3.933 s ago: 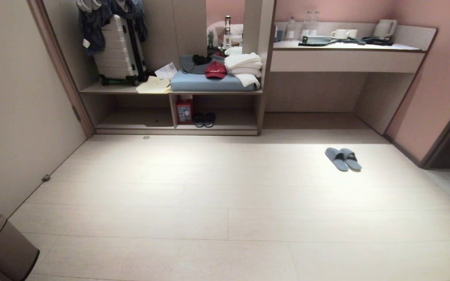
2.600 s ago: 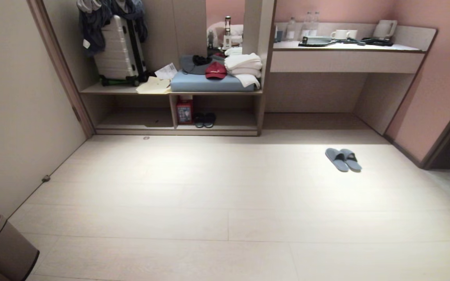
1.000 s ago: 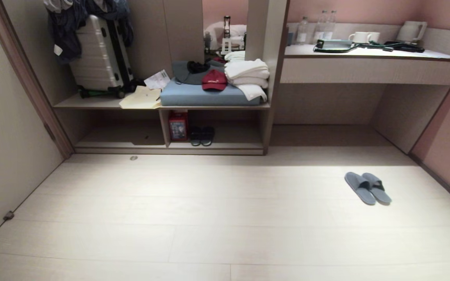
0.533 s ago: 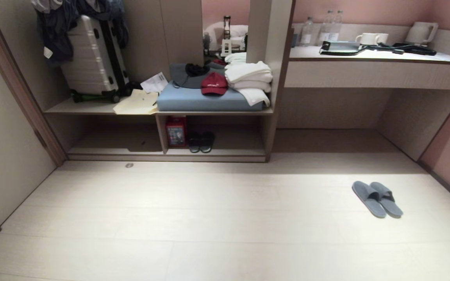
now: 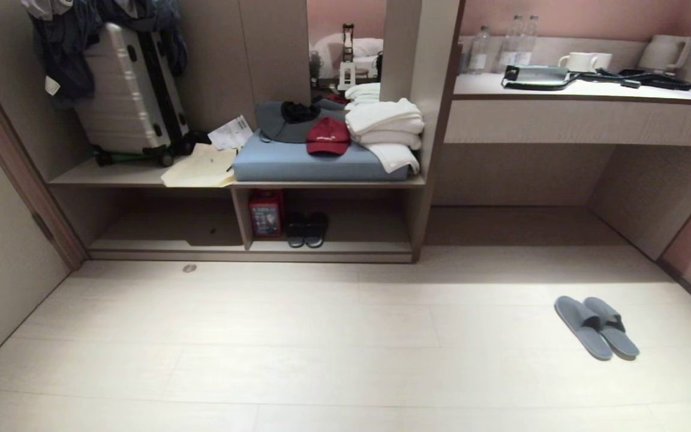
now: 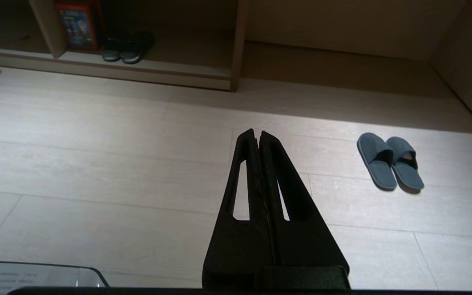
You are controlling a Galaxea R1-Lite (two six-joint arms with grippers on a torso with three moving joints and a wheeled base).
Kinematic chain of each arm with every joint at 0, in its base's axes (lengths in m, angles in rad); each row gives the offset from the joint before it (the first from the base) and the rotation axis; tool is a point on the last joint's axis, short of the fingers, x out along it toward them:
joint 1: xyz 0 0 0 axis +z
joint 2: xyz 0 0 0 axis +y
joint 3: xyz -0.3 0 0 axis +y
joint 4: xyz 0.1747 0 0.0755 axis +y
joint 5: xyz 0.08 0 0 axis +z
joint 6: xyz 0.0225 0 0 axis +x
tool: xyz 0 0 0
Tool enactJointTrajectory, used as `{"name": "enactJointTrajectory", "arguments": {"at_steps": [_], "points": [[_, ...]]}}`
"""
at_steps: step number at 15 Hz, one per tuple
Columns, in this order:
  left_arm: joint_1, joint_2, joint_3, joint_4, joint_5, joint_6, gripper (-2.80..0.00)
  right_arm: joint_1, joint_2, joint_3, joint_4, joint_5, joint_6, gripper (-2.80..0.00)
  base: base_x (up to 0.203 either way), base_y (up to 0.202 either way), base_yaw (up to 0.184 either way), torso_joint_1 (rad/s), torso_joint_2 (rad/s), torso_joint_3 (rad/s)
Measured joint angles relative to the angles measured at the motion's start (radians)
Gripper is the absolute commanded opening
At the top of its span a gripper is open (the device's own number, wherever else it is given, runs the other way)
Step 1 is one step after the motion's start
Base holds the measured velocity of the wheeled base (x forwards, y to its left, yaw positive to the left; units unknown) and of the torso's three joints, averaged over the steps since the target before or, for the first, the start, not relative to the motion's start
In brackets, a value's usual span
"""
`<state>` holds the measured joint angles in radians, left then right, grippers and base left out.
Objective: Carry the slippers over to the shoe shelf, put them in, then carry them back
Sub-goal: Pick up the slippers on the floor
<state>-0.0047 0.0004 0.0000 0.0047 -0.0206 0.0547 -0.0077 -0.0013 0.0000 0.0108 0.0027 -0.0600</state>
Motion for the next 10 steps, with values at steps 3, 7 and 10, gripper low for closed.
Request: {"name": "enactJointTrajectory", "arguments": {"at_steps": [3, 7, 10], "points": [[0.000, 0.000, 0.000, 0.000, 0.000, 0.000, -2.80, 0.000, 0.000, 0.000, 0.000, 0.000, 0.001, -2.80, 0.195, 0.000, 0.001, 0.004, 0.00, 0.005], [0.000, 0.000, 0.000, 0.000, 0.001, 0.003, -2.80, 0.000, 0.000, 0.000, 0.000, 0.000, 0.001, -2.80, 0.111, 0.000, 0.000, 0.005, 0.00, 0.002], [0.000, 0.000, 0.000, 0.000, 0.001, 0.001, -2.80, 0.000, 0.000, 0.000, 0.000, 0.000, 0.001, -2.80, 0.000, 0.000, 0.000, 0.000, 0.00, 0.000]]}}
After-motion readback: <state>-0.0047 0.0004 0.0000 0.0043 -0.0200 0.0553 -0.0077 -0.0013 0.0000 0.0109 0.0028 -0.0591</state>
